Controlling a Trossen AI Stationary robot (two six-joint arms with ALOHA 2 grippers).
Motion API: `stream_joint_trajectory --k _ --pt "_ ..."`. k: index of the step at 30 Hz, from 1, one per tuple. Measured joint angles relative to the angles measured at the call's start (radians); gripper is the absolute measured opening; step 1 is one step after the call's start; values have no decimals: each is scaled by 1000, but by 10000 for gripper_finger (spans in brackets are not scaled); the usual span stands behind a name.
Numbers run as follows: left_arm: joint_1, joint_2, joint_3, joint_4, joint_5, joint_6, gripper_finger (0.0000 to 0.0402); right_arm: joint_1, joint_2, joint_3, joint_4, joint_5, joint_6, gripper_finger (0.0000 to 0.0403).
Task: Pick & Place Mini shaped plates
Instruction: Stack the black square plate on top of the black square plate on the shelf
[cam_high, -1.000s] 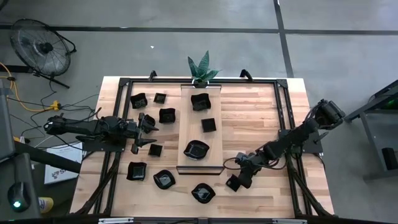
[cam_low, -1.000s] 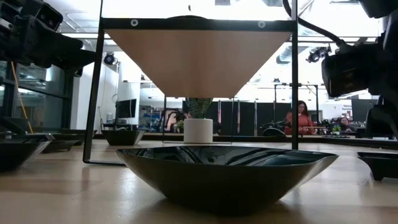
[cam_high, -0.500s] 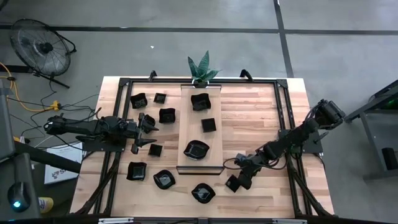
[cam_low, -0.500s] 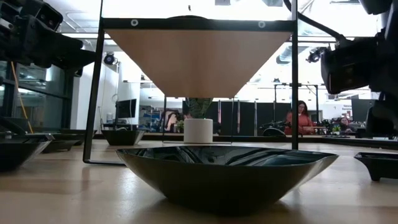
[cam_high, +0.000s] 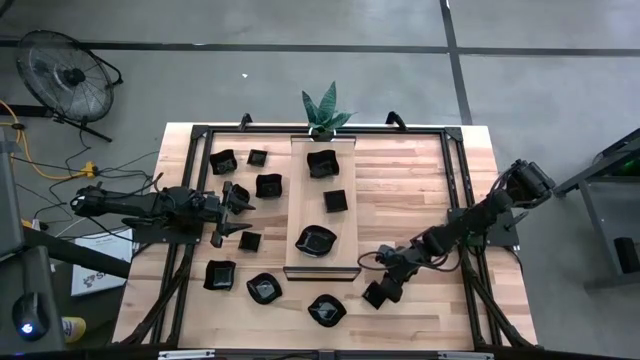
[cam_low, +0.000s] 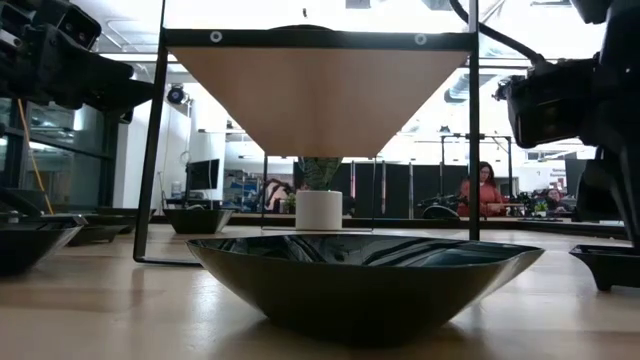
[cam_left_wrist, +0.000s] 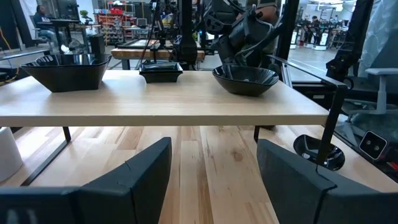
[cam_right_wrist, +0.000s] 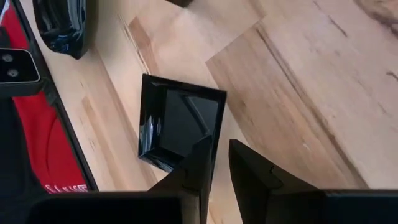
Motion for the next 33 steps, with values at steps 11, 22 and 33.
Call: stream_joint_trajectory --k 11,22,33 --pt "0 0 0 0 0 0 234 0 0 0 0 -8 4 53" --pt "0 0 0 0 0 0 234 0 8 0 -5 2 34 82" --pt "0 0 0 0 0 0 234 0 19 9 -3 -10 43 96"
